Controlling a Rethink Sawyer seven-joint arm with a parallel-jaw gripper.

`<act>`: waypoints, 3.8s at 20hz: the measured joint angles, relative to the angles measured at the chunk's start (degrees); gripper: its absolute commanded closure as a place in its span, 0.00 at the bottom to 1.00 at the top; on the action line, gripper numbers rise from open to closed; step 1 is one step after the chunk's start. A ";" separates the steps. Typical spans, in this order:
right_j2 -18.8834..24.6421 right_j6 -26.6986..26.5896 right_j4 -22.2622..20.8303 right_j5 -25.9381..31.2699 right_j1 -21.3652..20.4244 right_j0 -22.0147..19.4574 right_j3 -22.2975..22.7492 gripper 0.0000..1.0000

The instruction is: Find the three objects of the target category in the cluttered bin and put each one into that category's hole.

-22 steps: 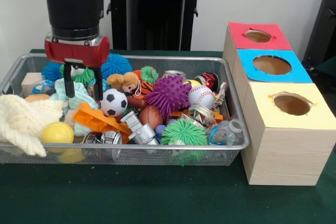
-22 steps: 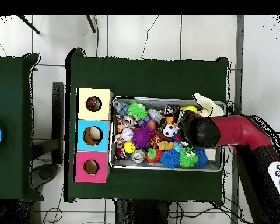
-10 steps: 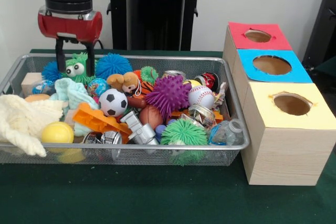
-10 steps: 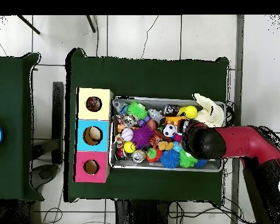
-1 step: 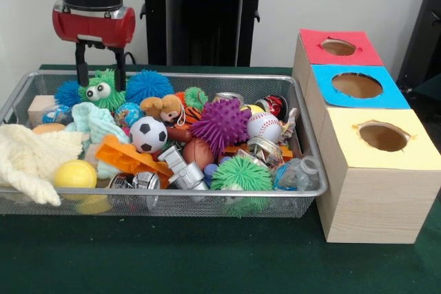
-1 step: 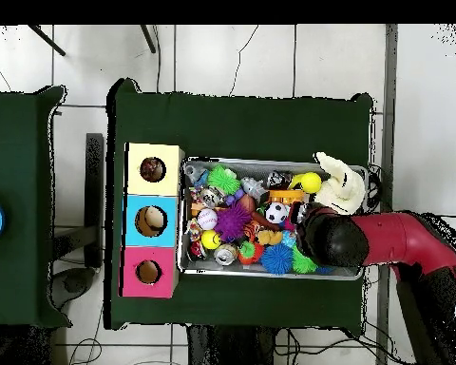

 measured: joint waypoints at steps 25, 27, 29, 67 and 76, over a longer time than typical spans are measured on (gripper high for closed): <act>3.67 0.00 5.05 9.30 -4.97 0.28 0.26 0.00; 3.68 0.00 5.05 9.29 -5.59 -0.60 1.33 0.00; 3.68 0.00 5.05 9.29 -5.84 -0.99 1.86 0.00; 0.92 0.00 -5.22 -4.27 4.18 -0.11 11.44 0.00; -0.63 0.00 -5.22 -4.27 7.70 -0.23 10.58 0.00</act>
